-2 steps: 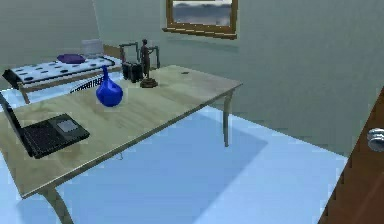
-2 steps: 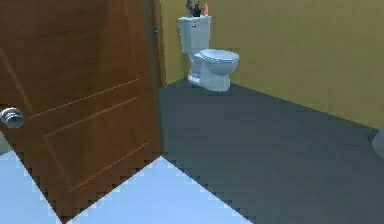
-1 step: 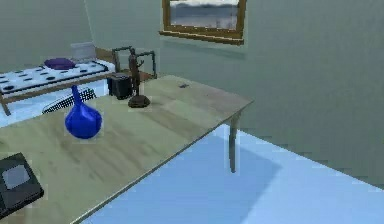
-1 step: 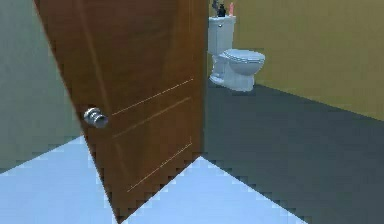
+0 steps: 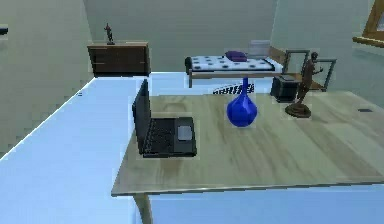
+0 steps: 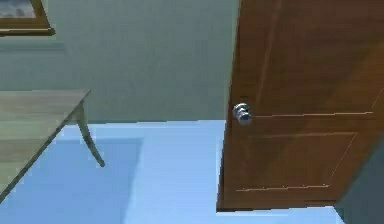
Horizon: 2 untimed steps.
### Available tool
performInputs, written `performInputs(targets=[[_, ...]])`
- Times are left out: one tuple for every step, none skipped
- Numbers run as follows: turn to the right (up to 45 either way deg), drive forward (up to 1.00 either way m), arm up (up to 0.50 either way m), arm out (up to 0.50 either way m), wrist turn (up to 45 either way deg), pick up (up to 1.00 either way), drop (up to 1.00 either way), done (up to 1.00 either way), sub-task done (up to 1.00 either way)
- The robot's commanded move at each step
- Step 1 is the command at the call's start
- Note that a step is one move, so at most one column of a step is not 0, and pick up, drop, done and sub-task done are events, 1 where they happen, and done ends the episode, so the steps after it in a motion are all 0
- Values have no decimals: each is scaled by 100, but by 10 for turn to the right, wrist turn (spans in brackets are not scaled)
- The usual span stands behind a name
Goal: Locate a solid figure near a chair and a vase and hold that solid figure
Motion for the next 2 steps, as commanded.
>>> performInputs(targets=[[-450,0,0,0,0,0,0,0,0],[-210,0,0,0,0,0,0,0,0]])
